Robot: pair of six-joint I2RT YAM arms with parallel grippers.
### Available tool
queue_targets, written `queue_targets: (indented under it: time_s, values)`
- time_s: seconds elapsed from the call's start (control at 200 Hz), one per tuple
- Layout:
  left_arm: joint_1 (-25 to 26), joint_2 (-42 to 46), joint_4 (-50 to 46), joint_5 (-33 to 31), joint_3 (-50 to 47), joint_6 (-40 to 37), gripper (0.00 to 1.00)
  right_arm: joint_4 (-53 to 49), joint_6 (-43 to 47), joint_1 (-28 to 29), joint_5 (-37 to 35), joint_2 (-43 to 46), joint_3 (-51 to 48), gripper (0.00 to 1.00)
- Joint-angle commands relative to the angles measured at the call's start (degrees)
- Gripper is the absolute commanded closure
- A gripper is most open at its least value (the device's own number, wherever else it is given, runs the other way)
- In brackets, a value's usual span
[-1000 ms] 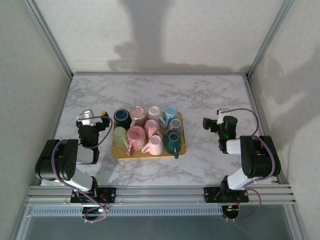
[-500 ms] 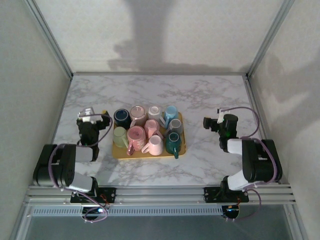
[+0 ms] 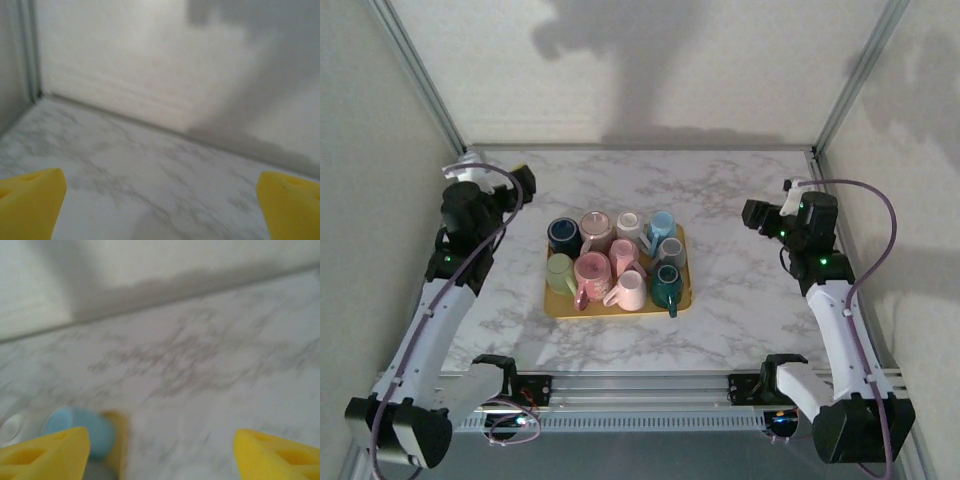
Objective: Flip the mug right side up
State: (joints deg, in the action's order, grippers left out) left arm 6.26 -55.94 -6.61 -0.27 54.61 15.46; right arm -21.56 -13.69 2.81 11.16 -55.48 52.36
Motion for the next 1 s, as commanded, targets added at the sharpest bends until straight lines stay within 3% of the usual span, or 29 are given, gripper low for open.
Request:
queue_targets:
  time_s: [0.0, 0.265, 0.34, 0.466, 0.621, 0.746, 0.996]
  values:
    - [4.41, 1.38, -17.7, 2.82, 1.21, 9.11, 0.06, -21.54, -5.01, 2.04, 9.27, 1.13, 3.35, 0.32]
    - [6.9, 3.78, -21.36, 18.03, -3.0, 10.92, 0.12, -39.31, -12.44, 15.05, 3.48, 6.36, 3.88, 0.48]
    - [6.9, 4.63, -19.71, 23.06, -5.24, 10.89, 0.12, -39.7, -15.61, 20.5, 1.22, 6.57, 2.36, 0.51]
    - [6.87, 5.97, -18.42, 26.16, -7.47, 10.35, 0.13, -37.48, -21.24, 31.95, -4.2, 4.42, 0.38, 0.52]
    - [6.66, 6.98, -17.11, 30.44, -9.23, 11.11, 0.1, -33.27, -26.46, 46.82, -11.88, -4.94, 2.14, 0.47]
    - [6.4, 6.51, -15.34, 37.16, -11.07, 12.89, 0.09, -27.98, -32.01, 51.22, -14.59, -8.97, 2.12, 0.46]
    - [5.79, 6.84, -15.78, 37.35, -13.16, 12.51, 0.09, -24.96, -34.59, 55.1, -19.27, -17.33, 3.35, 0.5]
